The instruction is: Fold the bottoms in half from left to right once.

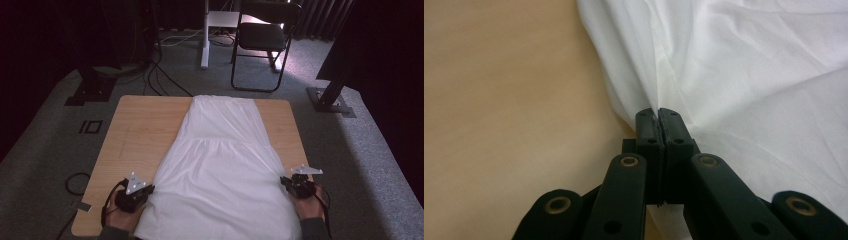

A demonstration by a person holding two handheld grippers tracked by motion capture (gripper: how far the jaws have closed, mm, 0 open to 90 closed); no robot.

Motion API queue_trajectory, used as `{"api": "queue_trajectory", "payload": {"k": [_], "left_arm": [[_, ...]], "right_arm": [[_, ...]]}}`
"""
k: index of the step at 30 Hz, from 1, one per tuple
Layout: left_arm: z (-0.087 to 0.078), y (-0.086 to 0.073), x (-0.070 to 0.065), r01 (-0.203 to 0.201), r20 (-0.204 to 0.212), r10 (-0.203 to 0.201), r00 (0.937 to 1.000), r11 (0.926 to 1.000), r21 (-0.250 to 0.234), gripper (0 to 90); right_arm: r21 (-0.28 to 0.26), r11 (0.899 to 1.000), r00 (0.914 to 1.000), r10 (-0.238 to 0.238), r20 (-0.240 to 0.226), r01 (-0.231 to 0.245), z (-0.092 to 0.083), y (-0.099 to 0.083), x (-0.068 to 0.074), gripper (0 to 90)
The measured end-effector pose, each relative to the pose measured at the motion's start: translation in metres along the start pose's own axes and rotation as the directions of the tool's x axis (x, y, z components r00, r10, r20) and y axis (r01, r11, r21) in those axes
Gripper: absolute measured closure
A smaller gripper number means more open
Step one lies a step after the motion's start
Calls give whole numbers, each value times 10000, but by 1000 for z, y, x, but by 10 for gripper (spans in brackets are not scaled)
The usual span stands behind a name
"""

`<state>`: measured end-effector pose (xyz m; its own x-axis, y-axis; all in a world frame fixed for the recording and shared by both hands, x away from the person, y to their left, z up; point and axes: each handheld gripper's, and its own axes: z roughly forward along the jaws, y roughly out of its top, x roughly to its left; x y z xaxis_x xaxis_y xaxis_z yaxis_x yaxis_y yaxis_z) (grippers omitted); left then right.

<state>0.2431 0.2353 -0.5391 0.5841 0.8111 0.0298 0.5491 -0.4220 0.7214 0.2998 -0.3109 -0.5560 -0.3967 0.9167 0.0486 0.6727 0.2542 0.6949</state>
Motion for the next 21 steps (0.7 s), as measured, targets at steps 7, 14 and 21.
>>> {"api": "queue_trajectory", "payload": {"k": [7, 14, 21], "left_arm": [[-11, 11, 6, 317, -78, -326, 9994, 9956, -879, 565], [-13, 75, 29, -204, -628, 98, 9980, 9851, -1709, 453], [40, 125, 49, 153, -168, -180, 9997, 9891, -1466, 422]], "right_arm": [[-120, 9977, 9972, 659, -361, -663, -24, -12, 2, 594], [-1315, 9913, 9986, -68, -517, -1, -15, 57, -2, 607], [-792, 9969, 9955, -58, -941, -17, 48, 118, -1, 639]]}}
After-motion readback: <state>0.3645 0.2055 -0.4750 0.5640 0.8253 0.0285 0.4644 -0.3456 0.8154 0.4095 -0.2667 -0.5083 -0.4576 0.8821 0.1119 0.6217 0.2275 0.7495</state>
